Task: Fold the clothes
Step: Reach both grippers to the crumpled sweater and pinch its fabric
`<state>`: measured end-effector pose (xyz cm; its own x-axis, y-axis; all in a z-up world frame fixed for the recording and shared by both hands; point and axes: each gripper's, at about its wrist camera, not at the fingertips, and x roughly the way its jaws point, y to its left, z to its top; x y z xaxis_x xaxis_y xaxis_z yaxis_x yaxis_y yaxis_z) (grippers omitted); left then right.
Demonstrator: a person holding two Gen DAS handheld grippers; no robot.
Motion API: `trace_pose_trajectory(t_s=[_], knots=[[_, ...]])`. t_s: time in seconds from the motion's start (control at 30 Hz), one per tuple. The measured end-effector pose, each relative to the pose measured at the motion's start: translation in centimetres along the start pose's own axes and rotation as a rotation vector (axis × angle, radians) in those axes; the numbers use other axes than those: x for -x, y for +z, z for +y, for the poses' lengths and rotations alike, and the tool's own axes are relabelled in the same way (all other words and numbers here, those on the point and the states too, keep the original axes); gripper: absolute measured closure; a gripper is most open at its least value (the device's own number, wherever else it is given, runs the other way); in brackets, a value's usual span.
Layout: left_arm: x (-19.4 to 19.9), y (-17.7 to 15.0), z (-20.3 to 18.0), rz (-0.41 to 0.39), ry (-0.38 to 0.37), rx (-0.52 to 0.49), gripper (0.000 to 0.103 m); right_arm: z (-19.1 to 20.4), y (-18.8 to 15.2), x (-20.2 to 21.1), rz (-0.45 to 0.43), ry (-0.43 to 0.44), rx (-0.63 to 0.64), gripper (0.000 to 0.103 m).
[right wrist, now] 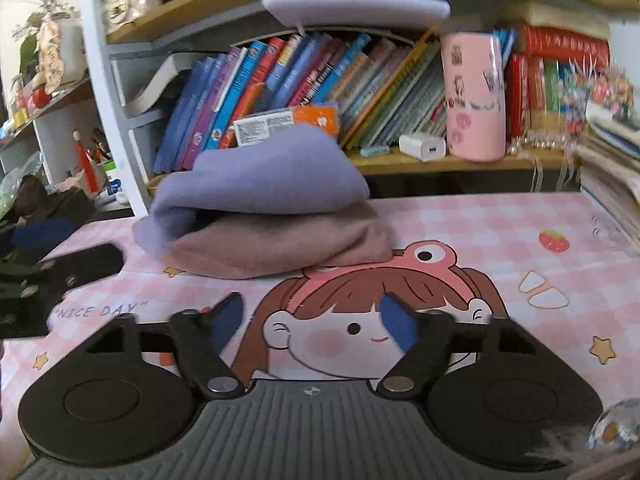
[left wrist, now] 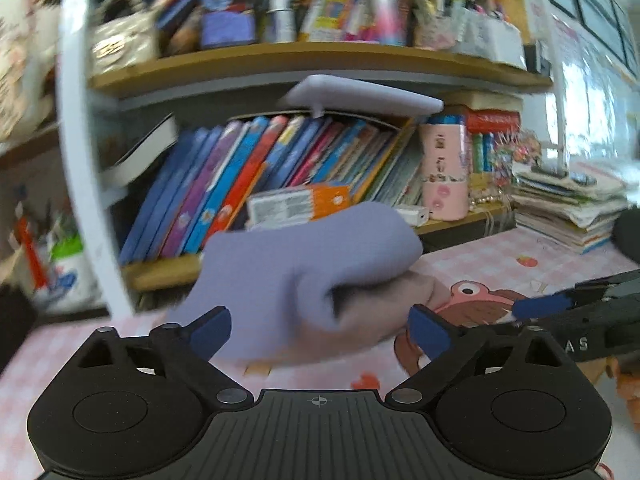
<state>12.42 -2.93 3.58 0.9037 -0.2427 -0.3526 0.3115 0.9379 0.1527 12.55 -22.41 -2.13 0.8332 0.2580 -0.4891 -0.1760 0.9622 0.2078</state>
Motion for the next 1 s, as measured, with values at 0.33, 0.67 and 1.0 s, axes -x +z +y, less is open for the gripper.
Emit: trace_pose_trajectory(t_s=[0.33,0.67,1.0], knots=[[-8.7,2.3,-5.4,0.007,0.108,-0.346,0.007,-4.0,-1.5,-0.7,0.048,0.088,-0.226,0.033],[-13.9,3.1,-6.1,0.065,0.191,-0.392,0.073,-4.7,-1.3,-0.3,0.055,0.126,-0.269,0.028],[2.7,0.0,13.0,-0.062,-0.172,0.558,0.092,-5.0,-0.4,1.5,-0.015,0.184,-0.301,0.028]])
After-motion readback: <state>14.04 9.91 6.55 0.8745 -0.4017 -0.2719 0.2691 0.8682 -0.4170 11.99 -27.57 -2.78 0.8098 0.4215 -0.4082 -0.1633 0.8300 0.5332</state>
